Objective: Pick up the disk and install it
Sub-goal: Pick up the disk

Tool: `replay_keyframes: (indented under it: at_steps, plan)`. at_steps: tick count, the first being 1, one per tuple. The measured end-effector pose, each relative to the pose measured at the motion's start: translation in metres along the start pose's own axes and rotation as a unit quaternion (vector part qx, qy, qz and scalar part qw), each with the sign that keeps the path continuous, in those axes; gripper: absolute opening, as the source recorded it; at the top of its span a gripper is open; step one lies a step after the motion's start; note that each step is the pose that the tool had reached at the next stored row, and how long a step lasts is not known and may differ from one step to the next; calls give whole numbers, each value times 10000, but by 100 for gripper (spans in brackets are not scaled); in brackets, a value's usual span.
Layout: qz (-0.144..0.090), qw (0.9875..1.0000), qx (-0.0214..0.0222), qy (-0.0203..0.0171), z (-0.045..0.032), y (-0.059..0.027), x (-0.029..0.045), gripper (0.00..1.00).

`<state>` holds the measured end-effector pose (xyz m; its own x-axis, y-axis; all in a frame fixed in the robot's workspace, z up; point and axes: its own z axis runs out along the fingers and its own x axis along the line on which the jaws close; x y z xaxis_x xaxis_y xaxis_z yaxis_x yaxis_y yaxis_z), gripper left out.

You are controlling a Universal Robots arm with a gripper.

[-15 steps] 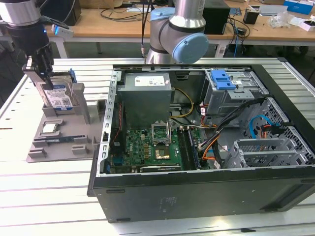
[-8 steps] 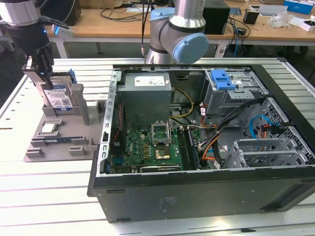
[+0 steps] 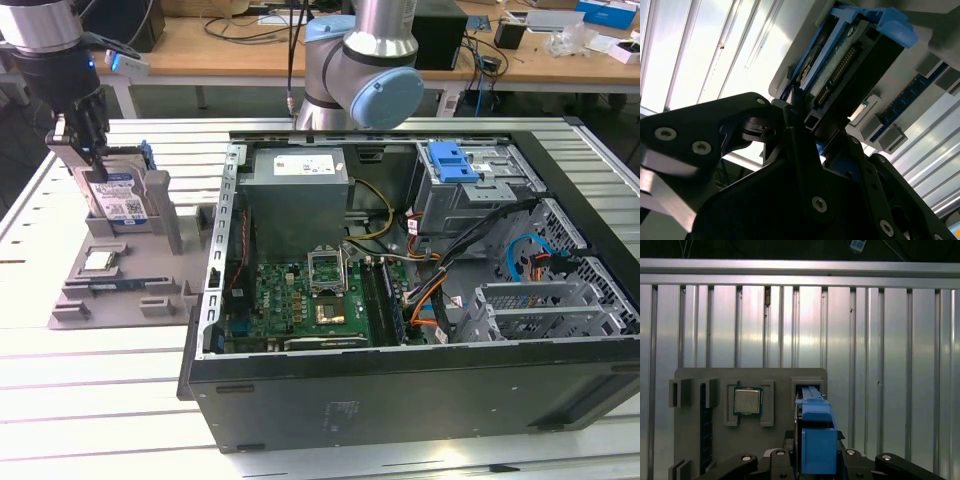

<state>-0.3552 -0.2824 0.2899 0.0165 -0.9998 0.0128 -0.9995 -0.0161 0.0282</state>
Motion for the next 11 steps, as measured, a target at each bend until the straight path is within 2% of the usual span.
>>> replay_keyframes:
  at_steps: [5, 8, 11]
  plan:
    - [-3, 10000, 2, -1, -10, -1, 0, 37]
    - [-3, 10000, 0, 0, -98, 3, 1, 37]
    - [-3, 10000, 0, 0, -154, 4, 1, 37]
